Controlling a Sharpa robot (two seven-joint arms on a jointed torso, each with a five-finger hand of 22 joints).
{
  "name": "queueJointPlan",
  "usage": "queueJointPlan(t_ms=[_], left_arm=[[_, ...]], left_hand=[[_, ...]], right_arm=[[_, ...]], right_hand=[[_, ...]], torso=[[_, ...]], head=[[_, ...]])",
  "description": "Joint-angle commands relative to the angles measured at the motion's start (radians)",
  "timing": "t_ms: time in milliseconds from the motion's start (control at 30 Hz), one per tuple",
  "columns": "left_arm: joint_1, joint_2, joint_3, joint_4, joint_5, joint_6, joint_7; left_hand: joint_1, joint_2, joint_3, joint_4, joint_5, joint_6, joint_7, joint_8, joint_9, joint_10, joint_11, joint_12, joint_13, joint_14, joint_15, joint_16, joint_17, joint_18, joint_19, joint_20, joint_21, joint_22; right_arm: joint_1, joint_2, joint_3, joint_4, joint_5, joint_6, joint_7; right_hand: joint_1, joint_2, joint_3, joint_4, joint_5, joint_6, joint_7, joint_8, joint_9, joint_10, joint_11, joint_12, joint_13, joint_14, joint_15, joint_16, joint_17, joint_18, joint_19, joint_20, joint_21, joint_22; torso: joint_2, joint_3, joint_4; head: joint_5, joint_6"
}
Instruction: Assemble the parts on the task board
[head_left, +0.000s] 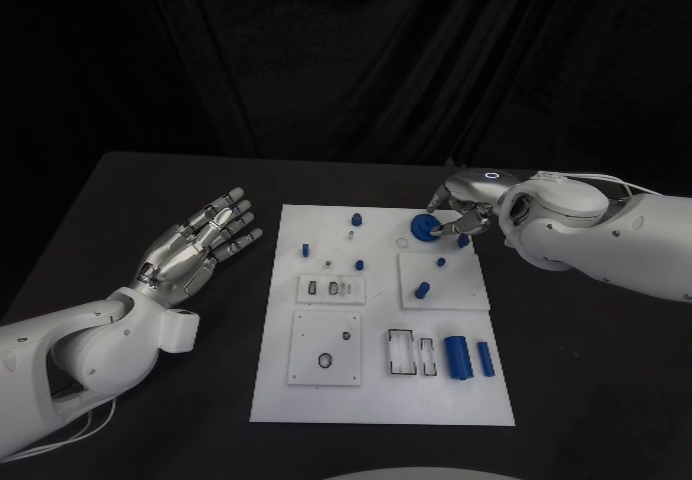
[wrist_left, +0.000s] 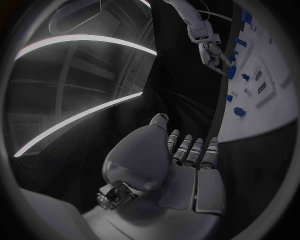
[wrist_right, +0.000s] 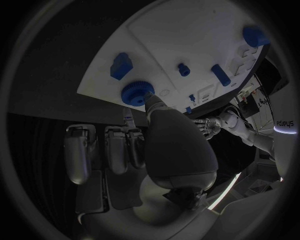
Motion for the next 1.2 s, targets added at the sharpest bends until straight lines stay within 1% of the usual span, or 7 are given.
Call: queueJointPlan(t_ms=[33,533,600,667,800,833,1200], left_arm=[[0.0,0.003,0.001,0.0,-0.002,0.018,0.056],[0.0,0.007,0.001,-0.004,-0.002,0.027,0.05],[0.0,0.007,0.001,-0.002,-0.002,0.03,0.048],[0.0,0.007,0.001,-0.002,-0.002,0.032,0.048],[0.0,0.008,0.001,-0.006,-0.002,0.032,0.047],[0.0,0.008,0.001,-0.008,-0.002,0.032,0.047],[-0.001,0.009,0.001,-0.012,-0.002,0.033,0.043]], left_hand=[[0.009,0.005,0.002,-0.005,0.004,0.0,0.007,0.006,0.001,0.001,0.004,0.003,0.002,0.0,0.009,0.006,0.001,-0.006,0.002,0.004,-0.001,0.001],[0.008,0.005,0.004,-0.006,0.004,0.0,0.008,0.006,0.001,0.001,0.005,0.004,0.002,0.0,0.011,0.007,0.001,-0.007,0.002,0.004,-0.001,0.001],[0.008,0.006,0.005,-0.007,0.004,0.002,0.01,0.006,0.001,0.001,0.005,0.004,0.002,0.001,0.012,0.007,0.001,-0.008,0.002,0.004,-0.001,0.001],[0.008,0.006,0.005,-0.007,0.004,0.003,0.011,0.007,0.002,0.001,0.006,0.004,0.002,0.001,0.012,0.007,0.001,-0.009,0.002,0.004,-0.001,0.001],[0.008,0.006,0.005,-0.007,0.004,0.003,0.011,0.007,0.002,0.001,0.006,0.004,0.002,0.001,0.012,0.007,0.001,-0.009,0.002,0.004,-0.001,0.001],[0.008,0.006,0.005,-0.007,0.004,0.003,0.011,0.007,0.002,0.001,0.006,0.004,0.002,0.001,0.012,0.007,0.001,-0.009,0.002,0.004,-0.001,0.001],[0.008,0.006,0.006,-0.008,0.004,0.002,0.013,0.007,0.001,0.001,0.007,0.005,0.002,0.001,0.013,0.007,0.001,-0.01,0.003,0.004,0.0,0.001]], right_arm=[[-0.007,0.006,0.0,-0.009,-0.002,-0.006,-0.006],[-0.031,0.037,0.0,-0.047,-0.002,0.006,0.003],[-0.034,0.036,0.0,-0.048,-0.002,0.003,0.008],[-0.036,0.035,0.0,-0.048,-0.002,-0.001,0.013],[-0.039,0.033,0.0,-0.044,-0.002,-0.011,0.025],[-0.039,0.033,0.0,-0.043,-0.002,-0.013,0.027],[-0.041,0.032,0.0,-0.041,-0.002,-0.022,0.034]], right_hand=[[0.011,0.001,0.001,-0.005,0.011,-0.01,-0.001,-0.003,-0.002,0.102,-0.007,0.002,0.263,0.104,-0.006,0.003,0.263,-0.017,0.067,-0.004,0.003,0.235],[0.038,0.01,0.022,-0.03,0.137,0.009,0.0,0.012,0.007,0.102,-0.006,0.002,0.263,0.104,-0.005,0.003,0.263,-0.017,0.065,-0.005,0.001,0.235],[0.05,0.012,0.032,-0.042,0.168,0.045,-0.004,0.034,0.024,0.102,-0.009,0.002,0.263,0.104,-0.007,0.003,0.263,-0.017,0.066,-0.006,0.001,0.236],[0.06,0.015,0.04,-0.061,0.222,0.098,-0.016,0.089,0.063,0.102,-0.02,0.002,0.263,0.104,-0.015,0.003,0.263,-0.018,0.069,-0.014,0.003,0.238],[0.058,0.021,0.04,-0.077,0.257,0.111,-0.03,0.151,0.114,0.102,-0.032,0.002,0.263,0.104,-0.025,0.003,0.263,-0.017,0.068,-0.024,0.002,0.238],[0.057,0.026,0.043,-0.086,0.281,0.108,-0.041,0.188,0.148,0.102,-0.04,0.002,0.263,0.104,-0.032,0.003,0.263,-0.017,0.067,-0.03,0.001,0.238],[0.048,0.032,0.054,-0.102,0.309,0.094,-0.054,0.27,0.227,0.102,-0.051,0.002,0.263,0.104,-0.044,0.003,0.263,-0.016,0.065,-0.041,-0.003,0.237]], torso=[[0.0,0.0008,0.0],[0.001,0.001,0.0],[0.001,0.0013,0.0],[0.001,0.0012,-0.0002],[0.0,0.0005,-0.0003],[0.0,0.0005,-0.0003],[-0.001,0.0009,-0.003]], head=[[0.0,0.0],[0.002,-0.004],[0.002,-0.005],[0.003,-0.005],[0.004,-0.003],[0.004,-0.003],[0.008,-0.005]])
